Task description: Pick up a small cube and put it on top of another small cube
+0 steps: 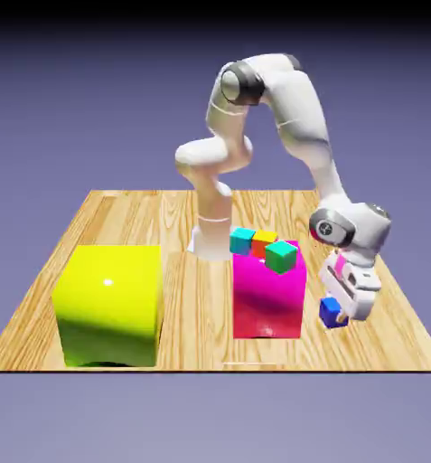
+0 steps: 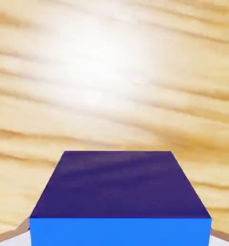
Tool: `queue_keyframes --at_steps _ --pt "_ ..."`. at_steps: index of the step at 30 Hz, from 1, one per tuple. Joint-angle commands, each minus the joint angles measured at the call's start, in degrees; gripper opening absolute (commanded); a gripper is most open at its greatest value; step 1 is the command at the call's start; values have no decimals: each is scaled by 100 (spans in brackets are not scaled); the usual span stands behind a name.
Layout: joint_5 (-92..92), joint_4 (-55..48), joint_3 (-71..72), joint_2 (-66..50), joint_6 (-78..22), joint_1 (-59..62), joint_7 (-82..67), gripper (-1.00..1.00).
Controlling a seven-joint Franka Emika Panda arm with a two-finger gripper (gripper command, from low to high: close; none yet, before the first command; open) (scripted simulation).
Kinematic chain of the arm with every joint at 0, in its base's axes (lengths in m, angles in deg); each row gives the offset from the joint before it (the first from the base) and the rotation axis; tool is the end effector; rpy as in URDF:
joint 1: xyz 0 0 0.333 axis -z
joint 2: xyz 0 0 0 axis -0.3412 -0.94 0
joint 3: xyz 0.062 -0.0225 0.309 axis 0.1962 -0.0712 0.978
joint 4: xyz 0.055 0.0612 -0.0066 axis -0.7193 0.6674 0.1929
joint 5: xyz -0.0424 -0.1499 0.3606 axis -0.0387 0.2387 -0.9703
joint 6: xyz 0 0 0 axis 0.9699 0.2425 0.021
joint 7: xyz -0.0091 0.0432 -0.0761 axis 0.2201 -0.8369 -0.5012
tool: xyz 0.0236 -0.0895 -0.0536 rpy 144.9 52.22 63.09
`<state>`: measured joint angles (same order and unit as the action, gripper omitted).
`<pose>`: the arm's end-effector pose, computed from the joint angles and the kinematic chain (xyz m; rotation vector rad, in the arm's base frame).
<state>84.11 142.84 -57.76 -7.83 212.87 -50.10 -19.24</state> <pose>0.3974 0.3341 0.1946 2.5269 1.3905 -0.1095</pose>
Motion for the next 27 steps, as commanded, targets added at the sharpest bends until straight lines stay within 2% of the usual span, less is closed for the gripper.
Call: queue_keyframes --at_steps 1,15,20,22,27 --pt "10 0 -1 0 4 0 7 -100" --pt "-2039 47 75 2823 -2828 998 1335 -100" --pt "-2509 213 -198 3842 -3944 1568 2363 -100" --pt "-2398 269 -311 3828 -3965 1642 2563 -100" --pt "-2361 1168 -320 3677 -2914 1658 2601 -100"
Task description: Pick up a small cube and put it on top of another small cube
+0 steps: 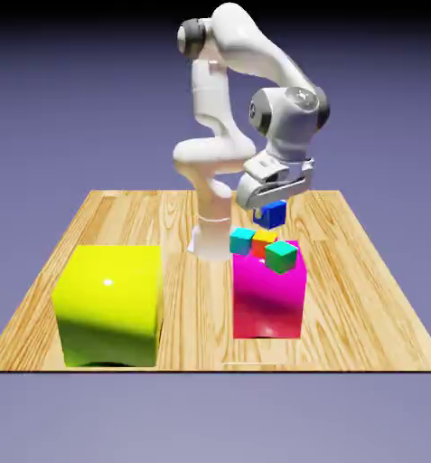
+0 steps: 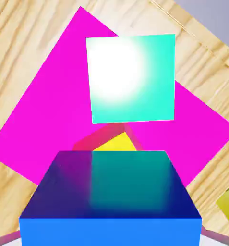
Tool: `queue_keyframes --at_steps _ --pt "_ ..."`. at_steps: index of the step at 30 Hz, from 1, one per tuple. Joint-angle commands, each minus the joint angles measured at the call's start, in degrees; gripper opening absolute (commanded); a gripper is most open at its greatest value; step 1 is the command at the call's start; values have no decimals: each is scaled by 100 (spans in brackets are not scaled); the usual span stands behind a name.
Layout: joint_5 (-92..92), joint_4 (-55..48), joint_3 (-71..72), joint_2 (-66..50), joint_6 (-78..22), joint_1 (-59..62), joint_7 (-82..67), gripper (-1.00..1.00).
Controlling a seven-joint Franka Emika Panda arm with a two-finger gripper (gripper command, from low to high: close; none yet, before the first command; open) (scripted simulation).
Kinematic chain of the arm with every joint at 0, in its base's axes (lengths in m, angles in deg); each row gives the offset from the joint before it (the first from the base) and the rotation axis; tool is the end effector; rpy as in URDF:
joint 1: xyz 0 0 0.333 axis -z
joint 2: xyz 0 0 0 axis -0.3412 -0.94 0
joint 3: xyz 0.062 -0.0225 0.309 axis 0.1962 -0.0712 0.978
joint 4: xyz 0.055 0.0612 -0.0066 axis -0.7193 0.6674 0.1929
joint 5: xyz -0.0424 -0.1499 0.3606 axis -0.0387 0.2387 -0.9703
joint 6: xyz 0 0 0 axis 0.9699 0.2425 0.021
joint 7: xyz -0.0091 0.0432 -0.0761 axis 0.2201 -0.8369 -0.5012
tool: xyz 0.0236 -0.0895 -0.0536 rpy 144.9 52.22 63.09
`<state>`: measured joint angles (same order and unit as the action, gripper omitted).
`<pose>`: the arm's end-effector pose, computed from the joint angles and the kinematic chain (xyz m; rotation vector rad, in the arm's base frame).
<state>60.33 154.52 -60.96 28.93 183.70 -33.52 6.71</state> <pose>0.3851 0.1377 0.3840 2.9464 -0.2210 -0.3026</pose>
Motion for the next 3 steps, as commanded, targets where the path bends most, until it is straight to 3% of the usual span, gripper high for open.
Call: queue_keyframes --at_steps 1,3 --pt "17 0 0 0 2 0 6 100" --pt "8 -207 2 35 -240 -4 -3 100"
